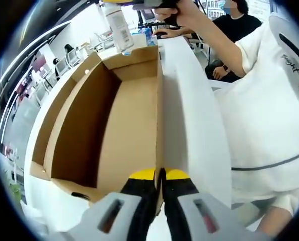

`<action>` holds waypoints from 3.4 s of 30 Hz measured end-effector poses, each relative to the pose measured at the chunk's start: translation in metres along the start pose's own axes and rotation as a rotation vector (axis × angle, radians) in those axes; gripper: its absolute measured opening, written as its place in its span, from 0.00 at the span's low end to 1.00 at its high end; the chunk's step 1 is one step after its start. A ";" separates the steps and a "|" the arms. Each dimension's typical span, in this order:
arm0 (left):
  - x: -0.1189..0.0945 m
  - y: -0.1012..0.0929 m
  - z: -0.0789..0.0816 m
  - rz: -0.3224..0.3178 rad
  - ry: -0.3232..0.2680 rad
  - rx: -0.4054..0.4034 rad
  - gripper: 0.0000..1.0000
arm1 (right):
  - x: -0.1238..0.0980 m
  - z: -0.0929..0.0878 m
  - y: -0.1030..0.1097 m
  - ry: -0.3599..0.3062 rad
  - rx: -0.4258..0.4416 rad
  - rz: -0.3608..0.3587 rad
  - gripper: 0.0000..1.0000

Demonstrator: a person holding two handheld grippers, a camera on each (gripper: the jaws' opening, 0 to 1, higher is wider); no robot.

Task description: Operate the shoe box by opening the lid, removing the specified soft item, and placing it in the target area until the item is outside and the box remains undamaged.

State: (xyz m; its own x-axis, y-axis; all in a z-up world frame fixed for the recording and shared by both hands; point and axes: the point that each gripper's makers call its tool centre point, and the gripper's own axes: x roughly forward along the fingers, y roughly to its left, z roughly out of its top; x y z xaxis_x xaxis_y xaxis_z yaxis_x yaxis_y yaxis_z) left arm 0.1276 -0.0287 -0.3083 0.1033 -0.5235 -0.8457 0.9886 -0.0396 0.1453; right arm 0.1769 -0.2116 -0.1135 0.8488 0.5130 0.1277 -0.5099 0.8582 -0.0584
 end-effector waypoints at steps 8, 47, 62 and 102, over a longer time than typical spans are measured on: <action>0.000 -0.001 0.000 0.010 -0.008 0.035 0.03 | -0.004 0.003 -0.001 -0.008 -0.017 0.000 0.18; 0.002 -0.002 -0.001 0.001 0.016 0.023 0.03 | -0.055 0.041 -0.035 -0.116 -0.109 -0.103 0.18; 0.001 -0.002 -0.001 -0.005 0.017 0.011 0.02 | -0.074 0.057 -0.066 -0.154 -0.111 -0.207 0.18; 0.001 -0.003 0.000 -0.003 0.016 0.008 0.02 | -0.150 0.067 -0.119 -0.209 -0.163 -0.395 0.18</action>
State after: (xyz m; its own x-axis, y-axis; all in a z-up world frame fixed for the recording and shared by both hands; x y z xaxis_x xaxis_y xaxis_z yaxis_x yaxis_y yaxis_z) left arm 0.1250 -0.0285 -0.3096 0.1020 -0.5099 -0.8542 0.9880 -0.0481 0.1467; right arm 0.1014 -0.3921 -0.0595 0.9187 0.1472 0.3664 -0.1113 0.9868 -0.1176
